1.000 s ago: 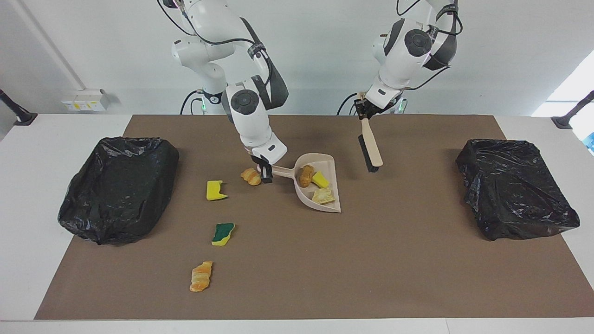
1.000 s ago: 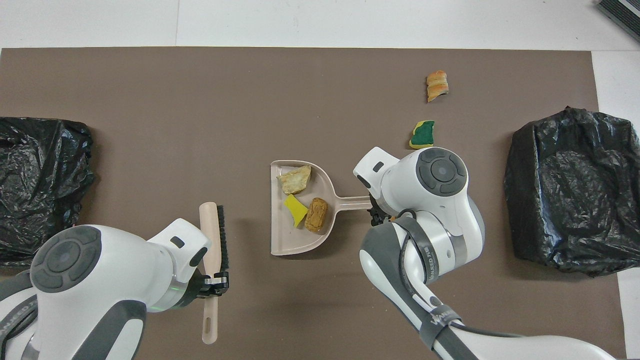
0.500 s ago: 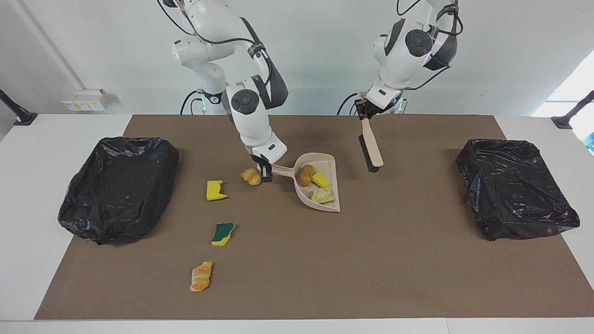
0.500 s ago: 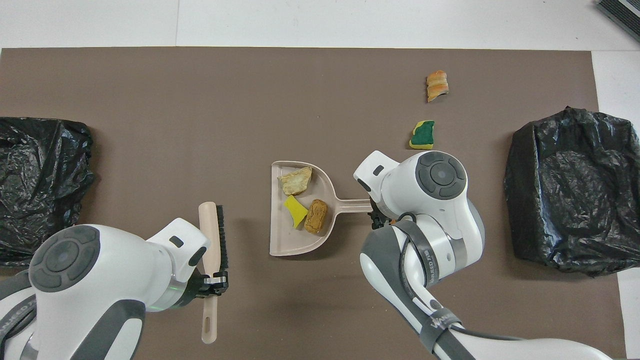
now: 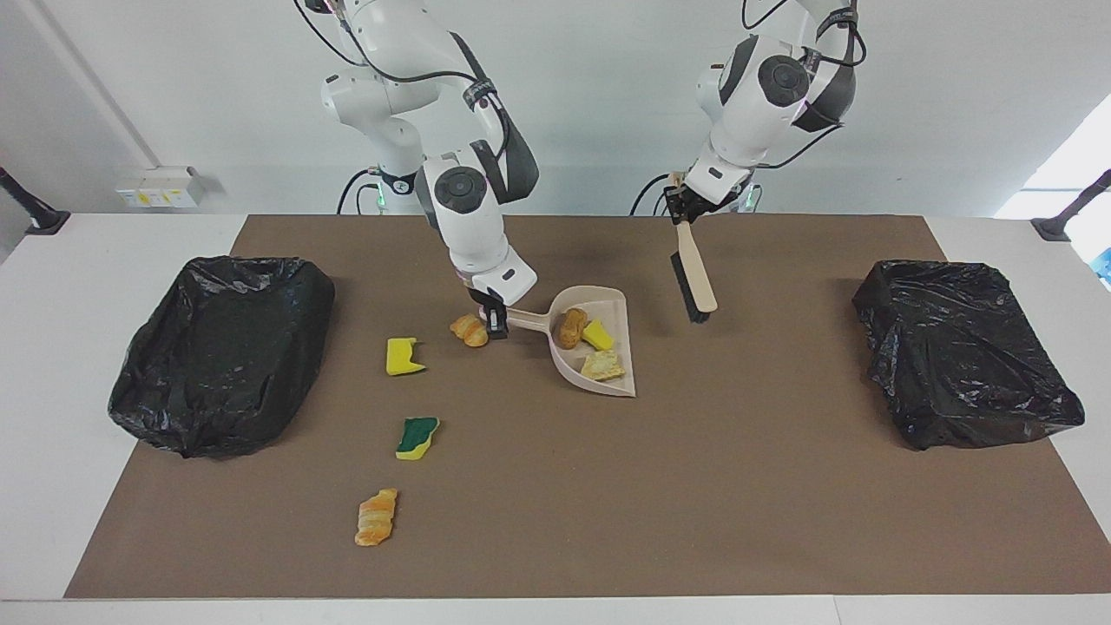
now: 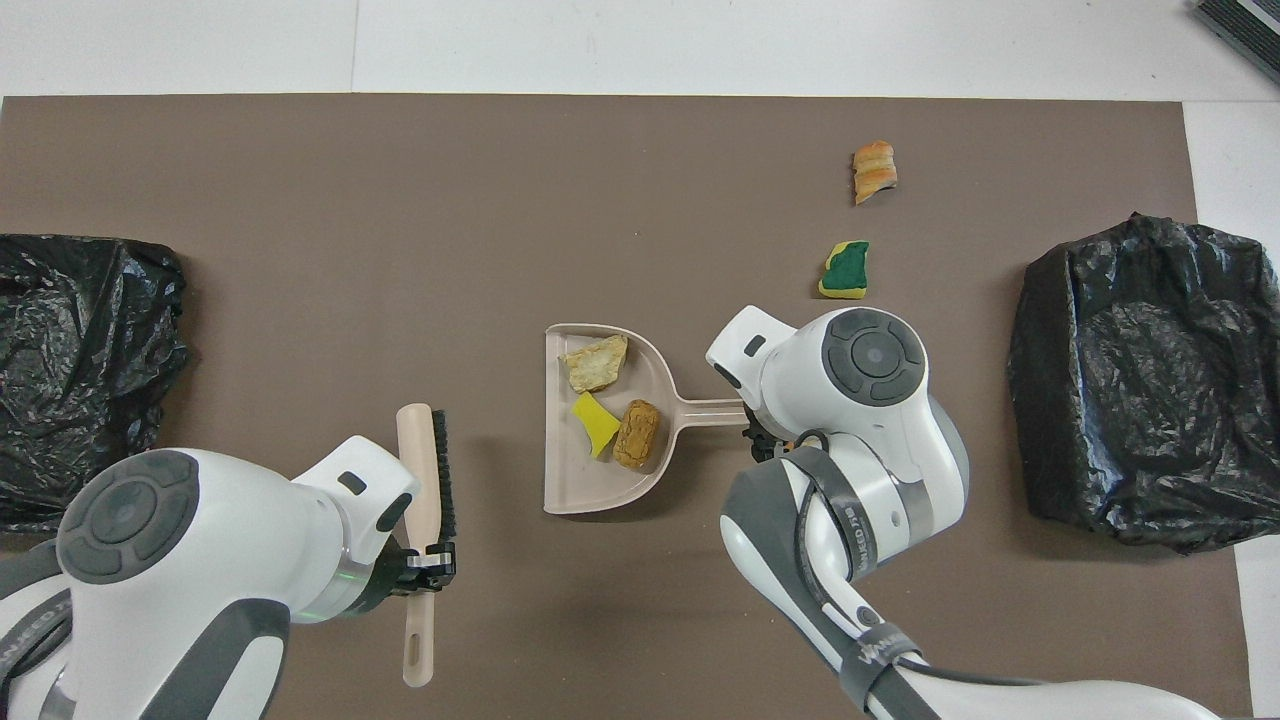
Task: Sweep and dump trash in bin
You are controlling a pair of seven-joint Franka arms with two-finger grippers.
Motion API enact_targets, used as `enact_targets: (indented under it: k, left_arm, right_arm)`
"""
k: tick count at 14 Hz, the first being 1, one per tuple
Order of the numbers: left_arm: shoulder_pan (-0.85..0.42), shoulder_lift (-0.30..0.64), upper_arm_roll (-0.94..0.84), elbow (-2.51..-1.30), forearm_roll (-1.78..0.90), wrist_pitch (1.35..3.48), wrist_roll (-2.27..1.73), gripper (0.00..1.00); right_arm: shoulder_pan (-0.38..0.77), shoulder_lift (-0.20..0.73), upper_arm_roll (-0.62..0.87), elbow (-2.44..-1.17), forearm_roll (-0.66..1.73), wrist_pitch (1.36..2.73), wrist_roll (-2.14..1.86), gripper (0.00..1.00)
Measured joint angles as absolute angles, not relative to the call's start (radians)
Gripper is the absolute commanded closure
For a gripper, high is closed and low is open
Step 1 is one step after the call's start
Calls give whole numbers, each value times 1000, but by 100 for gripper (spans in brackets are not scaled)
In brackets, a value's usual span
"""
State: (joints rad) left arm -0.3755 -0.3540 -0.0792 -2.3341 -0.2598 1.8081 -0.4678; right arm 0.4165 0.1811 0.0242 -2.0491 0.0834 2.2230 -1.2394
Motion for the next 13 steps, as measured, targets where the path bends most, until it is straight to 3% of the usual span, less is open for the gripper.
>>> enact_targets:
  k: [13]
  left_arm:
    - [-375, -354, -79, -2334, -260, 1808, -468, 100]
  right_arm:
    - [417, 179, 25, -2046, 66, 2217, -1239, 62]
